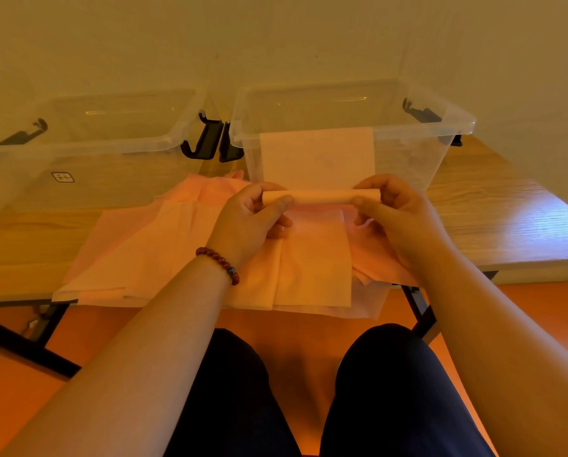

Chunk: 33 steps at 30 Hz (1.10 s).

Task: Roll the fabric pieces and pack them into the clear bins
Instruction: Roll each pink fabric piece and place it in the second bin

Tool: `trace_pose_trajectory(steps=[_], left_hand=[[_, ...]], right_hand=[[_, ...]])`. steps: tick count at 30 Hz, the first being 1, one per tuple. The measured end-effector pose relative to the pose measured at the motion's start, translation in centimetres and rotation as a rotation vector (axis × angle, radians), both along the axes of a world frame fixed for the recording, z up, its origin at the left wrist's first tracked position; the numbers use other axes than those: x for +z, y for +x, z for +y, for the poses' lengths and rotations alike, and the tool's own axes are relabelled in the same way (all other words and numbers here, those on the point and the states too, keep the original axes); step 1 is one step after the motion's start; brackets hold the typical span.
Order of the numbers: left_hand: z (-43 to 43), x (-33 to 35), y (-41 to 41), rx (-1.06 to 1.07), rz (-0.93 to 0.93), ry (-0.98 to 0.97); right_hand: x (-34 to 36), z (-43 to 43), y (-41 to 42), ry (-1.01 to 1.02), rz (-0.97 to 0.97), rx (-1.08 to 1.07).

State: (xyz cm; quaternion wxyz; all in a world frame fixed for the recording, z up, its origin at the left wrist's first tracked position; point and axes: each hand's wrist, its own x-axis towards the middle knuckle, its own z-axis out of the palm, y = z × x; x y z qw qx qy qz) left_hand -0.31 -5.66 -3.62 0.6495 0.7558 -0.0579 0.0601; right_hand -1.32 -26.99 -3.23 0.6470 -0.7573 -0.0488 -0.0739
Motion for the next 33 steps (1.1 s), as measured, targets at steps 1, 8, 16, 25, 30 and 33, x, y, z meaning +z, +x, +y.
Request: trace_pose_trajectory(steps=[1, 8, 16, 25, 30, 33], left_hand=[[-0.02, 0.06, -0.04, -0.011, -0.001, -0.018], [0.02, 0.13, -0.09, -0.014, -0.010, -0.012], [0.00, 0.08, -0.10, -0.027, -0.011, -0.024], [0.03, 0.05, -0.11, -0.022, -0.010, -0.017], [0.01, 0.12, -0.14, -0.022, -0.016, -0.022], [-0.01, 0.18, -0.21, -0.032, -0.009, -0.051]], right_hand=[[0.01, 0.06, -0.06, -0.007, -0.001, -0.011], [-0.05, 0.12, 0.01, -0.005, -0.014, -0.009], [-0.09, 0.17, -0.11, -0.058, -0.015, -0.024], [-0.08, 0.08, 0.07, -0.013, -0.002, 0.015], [-0.06, 0.18, -0.10, -0.043, -0.012, -0.031], [-0.14, 0.26, -0.11, -0.073, -0.014, -0.057]])
